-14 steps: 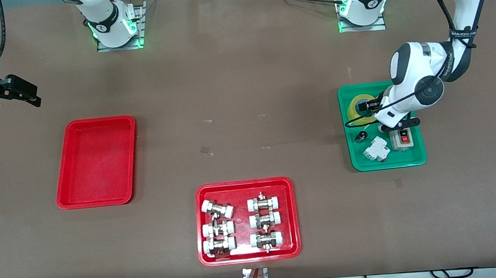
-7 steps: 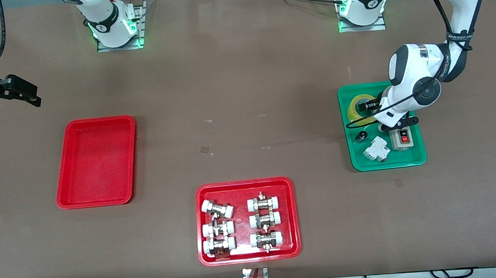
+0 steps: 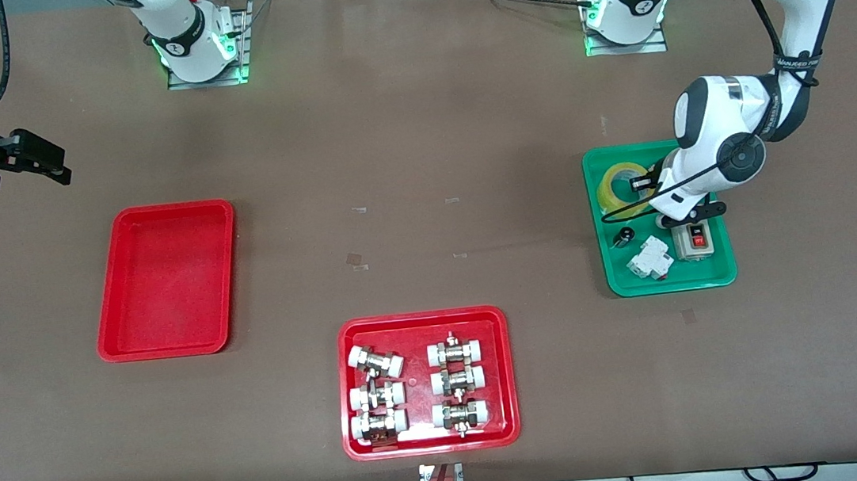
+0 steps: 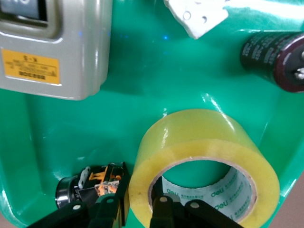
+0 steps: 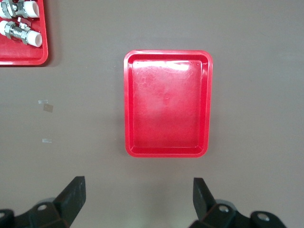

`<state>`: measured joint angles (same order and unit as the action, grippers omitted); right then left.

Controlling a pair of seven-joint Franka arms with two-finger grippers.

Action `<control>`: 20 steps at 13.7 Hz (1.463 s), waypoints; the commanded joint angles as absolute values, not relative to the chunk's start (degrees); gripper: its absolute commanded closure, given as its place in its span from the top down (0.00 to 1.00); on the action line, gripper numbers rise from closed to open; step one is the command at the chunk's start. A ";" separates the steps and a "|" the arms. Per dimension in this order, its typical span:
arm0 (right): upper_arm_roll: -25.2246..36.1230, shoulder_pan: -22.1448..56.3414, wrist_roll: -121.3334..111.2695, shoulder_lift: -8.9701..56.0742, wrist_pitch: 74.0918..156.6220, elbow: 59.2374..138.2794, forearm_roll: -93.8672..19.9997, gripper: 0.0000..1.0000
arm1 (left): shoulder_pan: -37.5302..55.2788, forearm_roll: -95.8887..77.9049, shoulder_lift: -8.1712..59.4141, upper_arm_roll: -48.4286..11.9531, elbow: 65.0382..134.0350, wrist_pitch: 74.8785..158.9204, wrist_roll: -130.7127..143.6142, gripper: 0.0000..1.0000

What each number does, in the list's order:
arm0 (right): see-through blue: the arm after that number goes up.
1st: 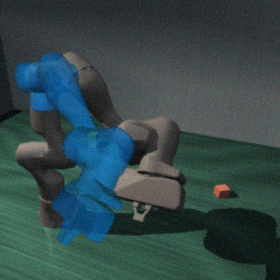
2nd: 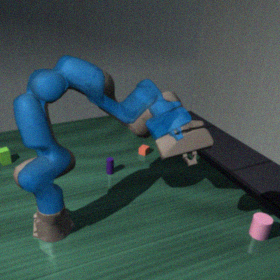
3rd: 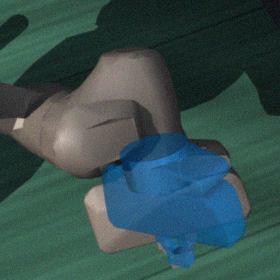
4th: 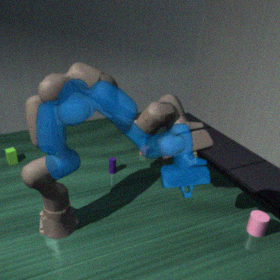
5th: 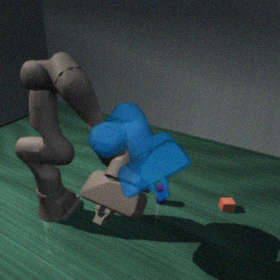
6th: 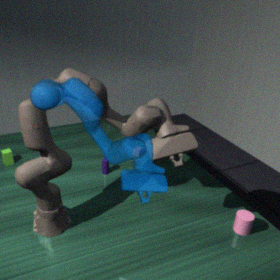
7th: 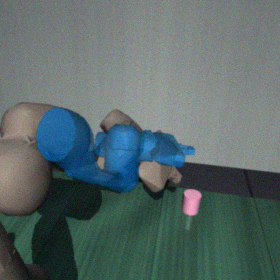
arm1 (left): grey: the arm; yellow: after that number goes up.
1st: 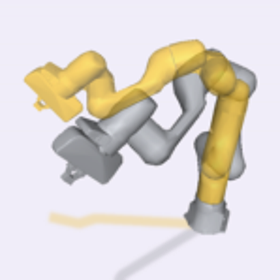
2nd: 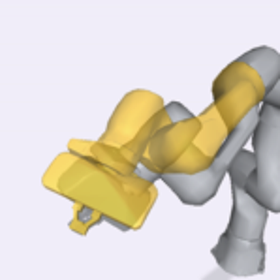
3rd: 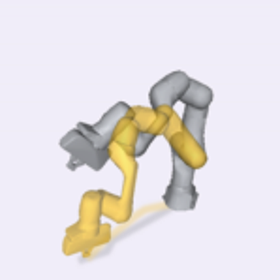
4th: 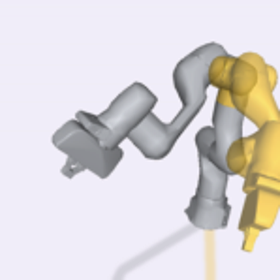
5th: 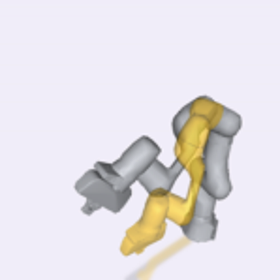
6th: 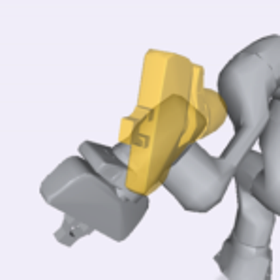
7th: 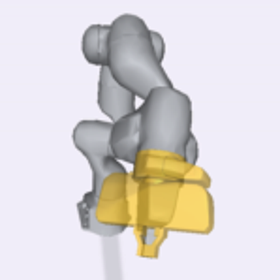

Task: Left arm passes tape to right arm into tray
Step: 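Grasp the yellow tape roll rim with the left gripper and lift it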

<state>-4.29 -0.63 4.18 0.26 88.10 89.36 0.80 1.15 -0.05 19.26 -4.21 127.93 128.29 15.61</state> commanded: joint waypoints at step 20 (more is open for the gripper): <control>-4.66 -0.79 4.04 1.84 87.54 89.56 0.70 1.00 | 4.72 -22.15 18.61 -14.77 88.17 103.86 19.56 0.00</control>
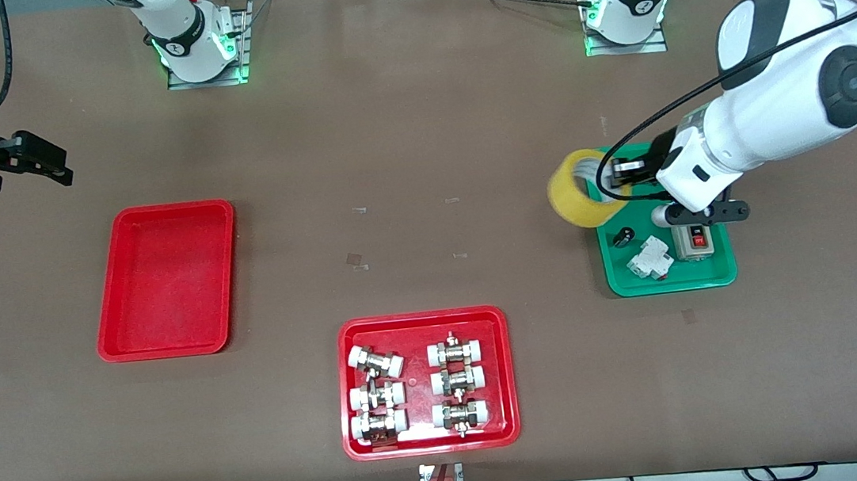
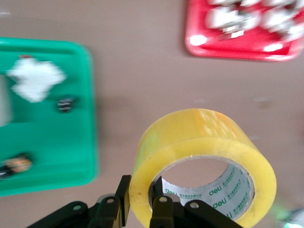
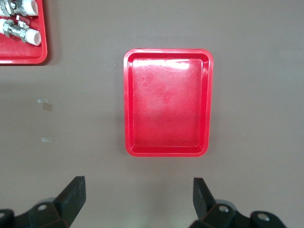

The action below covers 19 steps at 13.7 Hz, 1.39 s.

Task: Left arm passes tape to right arm into tray
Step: 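Carry the tape toward the middle while the right gripper reaches toward it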

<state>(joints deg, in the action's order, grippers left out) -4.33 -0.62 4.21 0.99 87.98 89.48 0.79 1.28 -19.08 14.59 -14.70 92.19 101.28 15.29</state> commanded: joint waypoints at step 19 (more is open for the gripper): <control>-4.75 1.49 -24.41 22.75 98.42 89.82 -42.53 1.00 | 33.21 -44.46 42.44 -14.85 75.51 146.69 65.01 0.01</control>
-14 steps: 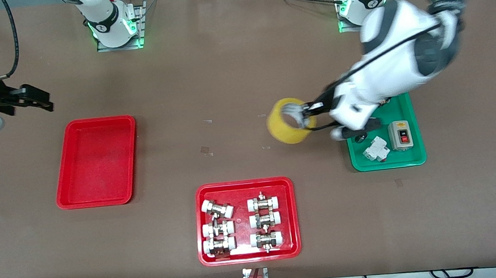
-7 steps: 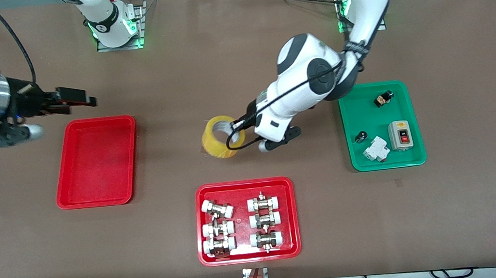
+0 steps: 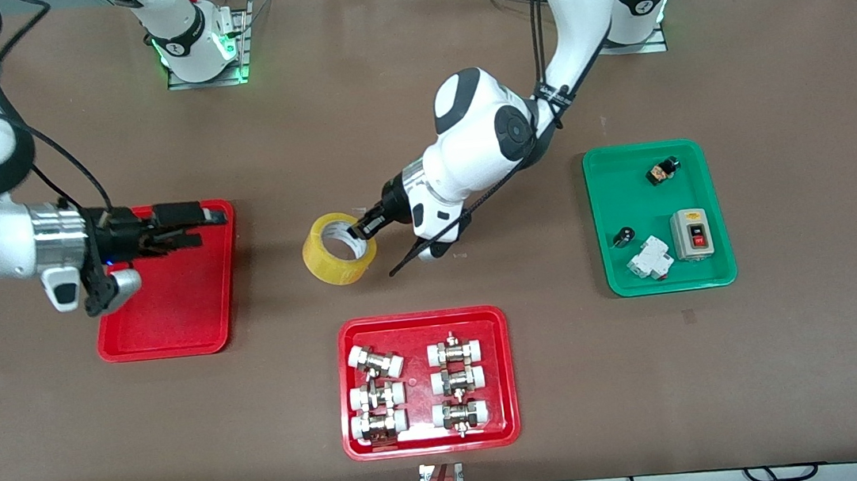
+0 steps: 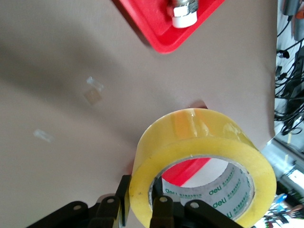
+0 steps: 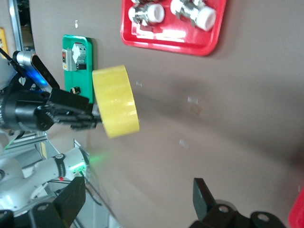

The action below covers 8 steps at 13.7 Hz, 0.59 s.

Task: Left arm passes tape to right arm into tray
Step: 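Carry the tape toward the middle while the right gripper reaches toward it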

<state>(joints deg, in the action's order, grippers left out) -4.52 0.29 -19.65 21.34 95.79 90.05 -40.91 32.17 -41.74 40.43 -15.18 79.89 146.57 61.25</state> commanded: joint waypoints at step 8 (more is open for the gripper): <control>-4.75 9.31 -28.21 24.34 111.61 94.22 -46.23 1.00 | 35.33 -44.82 45.96 -14.50 71.72 149.22 68.54 0.02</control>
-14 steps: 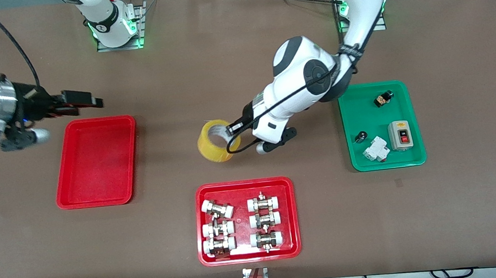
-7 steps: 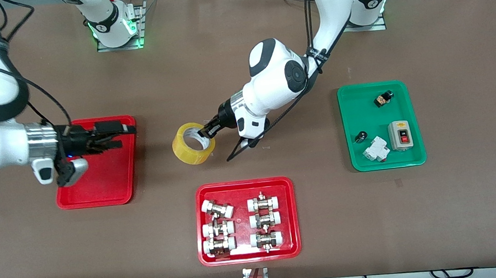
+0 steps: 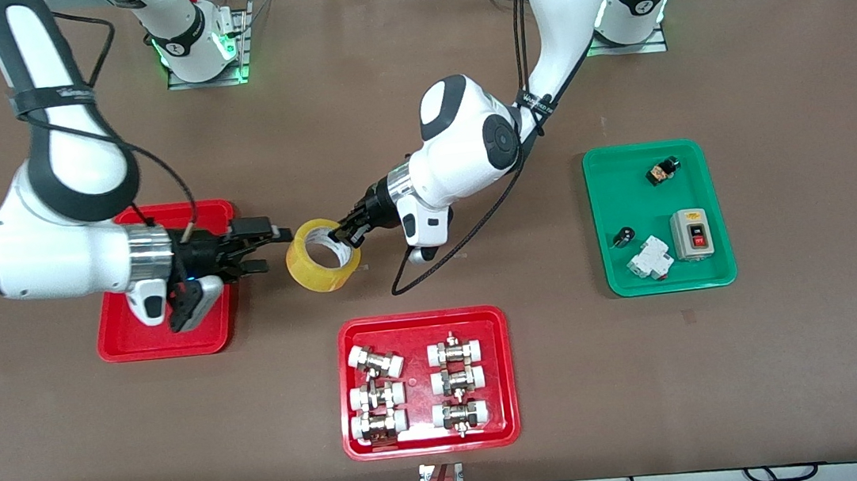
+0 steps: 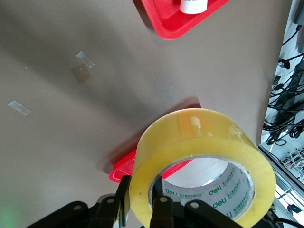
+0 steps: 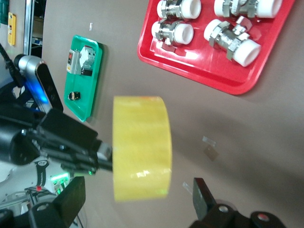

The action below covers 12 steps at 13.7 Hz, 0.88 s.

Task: Left arm passes tape to right arm into tray
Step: 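Grasp the tape with the right gripper while the left gripper holds it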

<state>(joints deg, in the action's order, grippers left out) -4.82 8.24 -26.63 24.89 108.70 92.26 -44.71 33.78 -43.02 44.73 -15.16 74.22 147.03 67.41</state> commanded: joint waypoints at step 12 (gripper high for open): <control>-4.66 9.32 -30.15 25.14 112.24 93.08 -46.14 0.00 | 34.98 -45.09 45.97 -14.50 72.16 149.94 70.30 0.17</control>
